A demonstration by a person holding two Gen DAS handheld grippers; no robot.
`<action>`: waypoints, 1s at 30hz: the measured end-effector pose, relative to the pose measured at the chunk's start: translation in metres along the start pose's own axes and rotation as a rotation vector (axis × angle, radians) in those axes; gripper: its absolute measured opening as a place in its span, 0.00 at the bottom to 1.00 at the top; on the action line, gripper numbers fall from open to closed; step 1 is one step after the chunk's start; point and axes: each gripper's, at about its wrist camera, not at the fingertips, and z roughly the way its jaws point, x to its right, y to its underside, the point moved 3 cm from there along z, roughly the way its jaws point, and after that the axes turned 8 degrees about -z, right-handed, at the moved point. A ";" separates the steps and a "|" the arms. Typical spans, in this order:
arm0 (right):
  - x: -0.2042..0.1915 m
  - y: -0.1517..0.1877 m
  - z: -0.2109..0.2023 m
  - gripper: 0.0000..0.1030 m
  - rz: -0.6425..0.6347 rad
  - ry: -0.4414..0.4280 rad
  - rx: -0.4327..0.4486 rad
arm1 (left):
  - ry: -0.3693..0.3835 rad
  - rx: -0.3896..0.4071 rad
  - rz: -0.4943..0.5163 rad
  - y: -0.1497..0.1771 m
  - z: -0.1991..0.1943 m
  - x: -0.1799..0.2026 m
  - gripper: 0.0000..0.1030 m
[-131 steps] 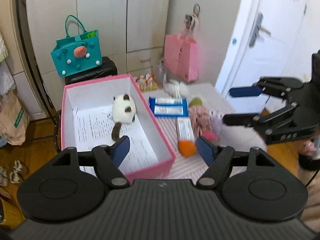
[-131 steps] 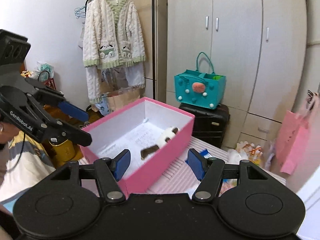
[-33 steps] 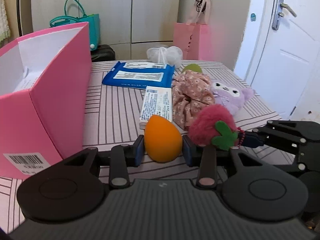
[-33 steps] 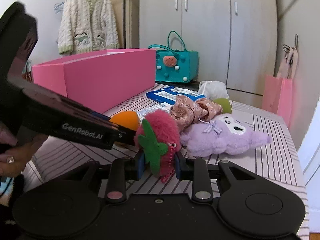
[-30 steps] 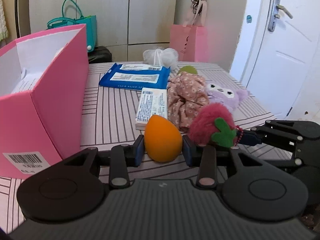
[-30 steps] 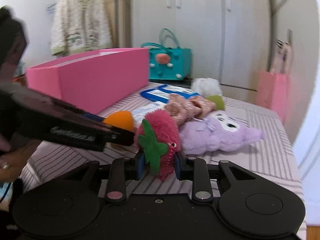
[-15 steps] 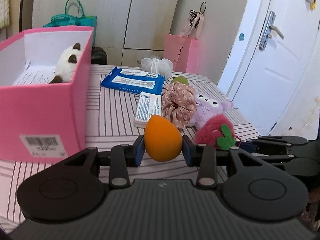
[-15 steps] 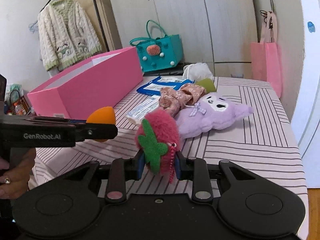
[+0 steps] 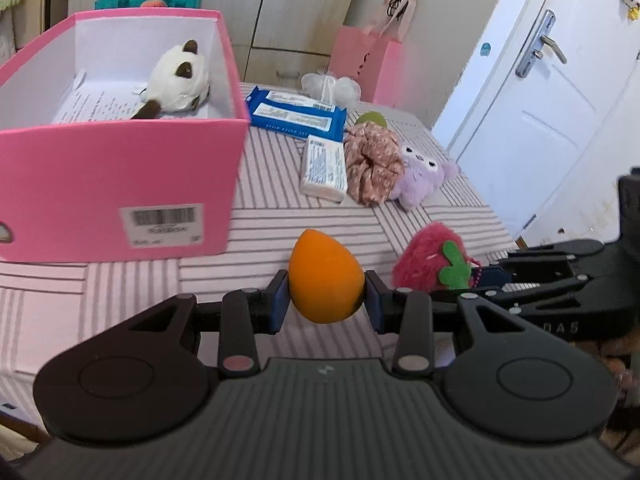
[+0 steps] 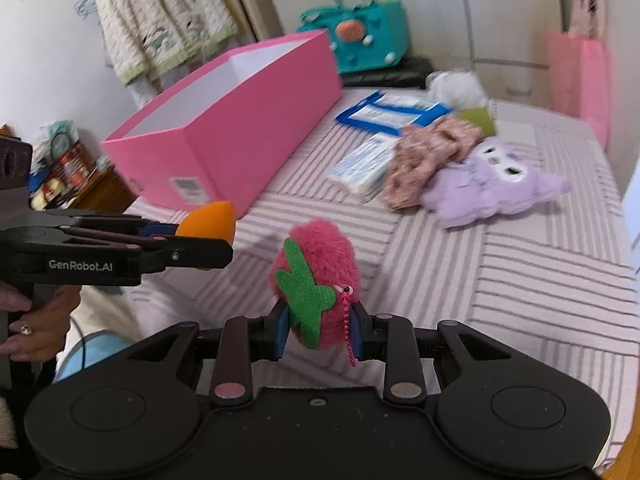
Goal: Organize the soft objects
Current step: 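Carry the orange sponge and strawberry plush over the pink box with both tools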
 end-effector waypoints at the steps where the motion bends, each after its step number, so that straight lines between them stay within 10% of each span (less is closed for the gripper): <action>1: -0.004 -0.003 0.000 0.33 0.001 -0.021 -0.019 | 0.002 -0.017 0.005 -0.001 -0.005 -0.003 0.37; 21: -0.099 -0.091 -0.004 0.33 -0.131 -0.315 -0.204 | -0.041 -0.039 -0.010 -0.058 -0.119 -0.066 0.37; 30: -0.112 -0.143 0.000 0.33 -0.223 -0.240 -0.098 | -0.048 0.076 0.024 -0.106 -0.133 -0.077 0.37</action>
